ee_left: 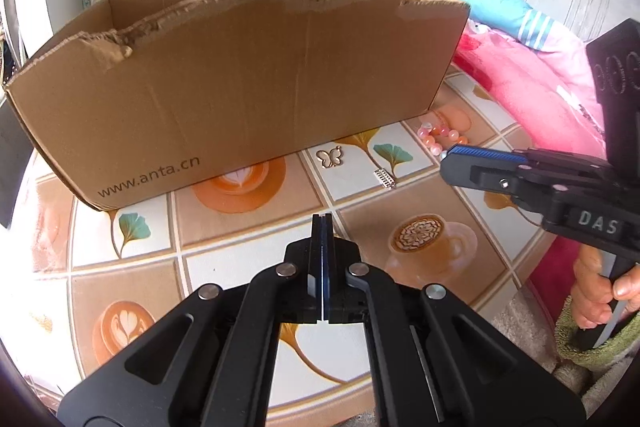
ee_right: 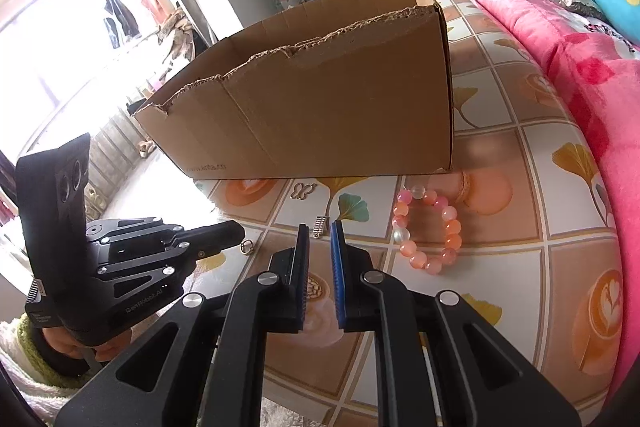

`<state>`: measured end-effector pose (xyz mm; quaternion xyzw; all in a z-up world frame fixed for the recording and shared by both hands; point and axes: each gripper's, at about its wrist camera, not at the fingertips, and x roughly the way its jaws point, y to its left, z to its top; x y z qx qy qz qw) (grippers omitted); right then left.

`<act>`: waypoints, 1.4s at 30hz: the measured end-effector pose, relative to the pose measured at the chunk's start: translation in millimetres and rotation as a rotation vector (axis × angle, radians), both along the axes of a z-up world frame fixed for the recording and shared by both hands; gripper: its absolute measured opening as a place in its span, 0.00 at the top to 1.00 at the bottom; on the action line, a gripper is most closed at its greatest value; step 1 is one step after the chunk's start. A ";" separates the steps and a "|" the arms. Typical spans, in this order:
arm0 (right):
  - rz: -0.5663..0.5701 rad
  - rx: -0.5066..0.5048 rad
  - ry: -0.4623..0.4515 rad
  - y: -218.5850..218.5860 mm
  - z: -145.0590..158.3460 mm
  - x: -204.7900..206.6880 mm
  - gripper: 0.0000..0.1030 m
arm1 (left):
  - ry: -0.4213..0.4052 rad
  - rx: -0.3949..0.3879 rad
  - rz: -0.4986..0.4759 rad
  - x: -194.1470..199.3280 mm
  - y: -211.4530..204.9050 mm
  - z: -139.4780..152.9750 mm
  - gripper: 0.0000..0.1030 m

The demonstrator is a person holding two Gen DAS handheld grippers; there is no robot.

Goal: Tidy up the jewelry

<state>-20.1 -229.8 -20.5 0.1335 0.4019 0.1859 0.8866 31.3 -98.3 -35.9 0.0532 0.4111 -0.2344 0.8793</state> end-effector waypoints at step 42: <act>-0.016 -0.013 -0.004 -1.4 0.0 -1.2 0.89 | 0.013 0.098 0.028 -1.2 -15.6 -3.2 0.90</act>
